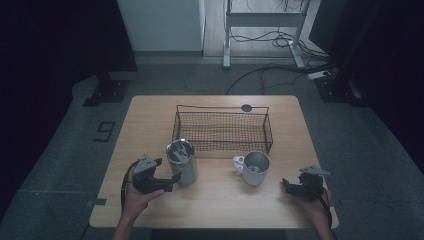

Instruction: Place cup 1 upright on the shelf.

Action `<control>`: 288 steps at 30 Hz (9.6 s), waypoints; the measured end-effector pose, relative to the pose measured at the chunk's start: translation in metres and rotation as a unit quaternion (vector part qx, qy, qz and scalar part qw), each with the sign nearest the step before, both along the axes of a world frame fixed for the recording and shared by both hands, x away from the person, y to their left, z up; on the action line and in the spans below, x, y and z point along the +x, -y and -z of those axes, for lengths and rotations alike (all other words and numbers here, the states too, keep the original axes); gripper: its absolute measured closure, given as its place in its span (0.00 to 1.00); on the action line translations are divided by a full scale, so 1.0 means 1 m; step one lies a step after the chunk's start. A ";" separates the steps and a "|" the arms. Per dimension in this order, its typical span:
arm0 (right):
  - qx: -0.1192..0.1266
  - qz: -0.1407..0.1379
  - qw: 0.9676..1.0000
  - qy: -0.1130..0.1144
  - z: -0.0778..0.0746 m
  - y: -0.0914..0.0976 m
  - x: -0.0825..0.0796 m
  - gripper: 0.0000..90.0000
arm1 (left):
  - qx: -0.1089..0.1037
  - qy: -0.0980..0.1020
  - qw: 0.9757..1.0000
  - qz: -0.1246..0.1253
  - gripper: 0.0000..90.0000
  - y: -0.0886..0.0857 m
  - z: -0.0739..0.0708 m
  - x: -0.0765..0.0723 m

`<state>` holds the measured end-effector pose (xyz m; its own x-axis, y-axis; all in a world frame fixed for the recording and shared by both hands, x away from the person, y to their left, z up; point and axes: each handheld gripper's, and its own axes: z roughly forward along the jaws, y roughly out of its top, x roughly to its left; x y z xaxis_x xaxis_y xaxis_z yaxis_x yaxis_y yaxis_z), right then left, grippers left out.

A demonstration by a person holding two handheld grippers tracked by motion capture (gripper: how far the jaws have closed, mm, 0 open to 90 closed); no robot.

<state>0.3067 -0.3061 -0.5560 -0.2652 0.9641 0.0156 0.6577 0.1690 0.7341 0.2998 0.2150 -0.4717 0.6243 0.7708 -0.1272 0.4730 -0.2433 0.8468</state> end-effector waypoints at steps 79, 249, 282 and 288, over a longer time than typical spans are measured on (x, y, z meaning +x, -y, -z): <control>0.000 -0.001 1.000 0.003 0.000 0.000 -0.001 0.14 | 0.008 0.052 0.998 0.016 0.04 0.039 0.012 0.032; 0.001 0.017 1.000 0.007 0.000 -0.003 0.001 0.17 | -0.031 0.062 0.996 -0.057 0.05 0.055 -0.091 0.128; 0.001 0.018 1.000 0.006 0.000 -0.003 0.000 0.17 | -0.005 0.053 0.996 -0.065 0.05 0.082 -0.080 0.165; 0.001 0.018 1.000 0.006 0.000 -0.003 0.000 0.17 | 0.000 0.051 0.996 -0.067 0.05 0.087 -0.077 0.170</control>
<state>0.3071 -0.3035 -0.5558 -0.2308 0.9729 0.0143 0.6543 0.1443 0.7424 0.4693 0.1280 -0.3949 0.5259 0.8478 -0.0690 0.4126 -0.1833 0.8923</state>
